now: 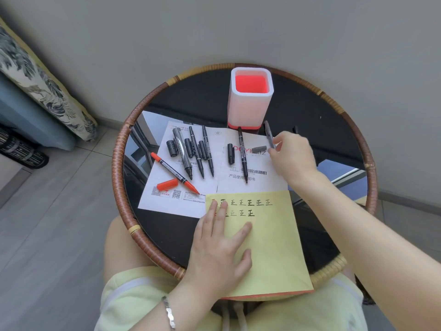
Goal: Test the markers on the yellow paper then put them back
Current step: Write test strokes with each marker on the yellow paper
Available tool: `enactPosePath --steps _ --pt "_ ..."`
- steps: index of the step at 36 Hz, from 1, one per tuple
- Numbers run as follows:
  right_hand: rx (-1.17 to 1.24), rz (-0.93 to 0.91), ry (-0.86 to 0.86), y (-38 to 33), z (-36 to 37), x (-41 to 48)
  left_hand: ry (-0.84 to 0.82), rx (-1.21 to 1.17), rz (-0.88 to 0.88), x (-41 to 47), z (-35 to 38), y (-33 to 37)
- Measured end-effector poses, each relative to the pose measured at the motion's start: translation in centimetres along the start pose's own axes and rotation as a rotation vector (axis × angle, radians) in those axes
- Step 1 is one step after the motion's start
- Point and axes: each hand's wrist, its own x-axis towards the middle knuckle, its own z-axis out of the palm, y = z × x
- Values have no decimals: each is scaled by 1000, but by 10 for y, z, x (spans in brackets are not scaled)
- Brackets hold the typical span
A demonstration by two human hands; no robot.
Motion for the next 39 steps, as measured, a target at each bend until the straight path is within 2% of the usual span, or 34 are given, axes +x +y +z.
enactPosePath --steps 8,24,29,34,39 --pt "-96 38 -114 -5 6 12 -3 8 -4 -1 -1 0" --pt "7 178 -162 -2 -5 16 14 12 4 -1 1 0" --pt "235 140 -191 -1 -29 -14 14 15 7 -1 1 -1" --pt "568 71 -144 10 -44 -61 20 12 8 0 2 1" --pt "796 12 -66 29 -33 -101 18 8 7 1 2 6"
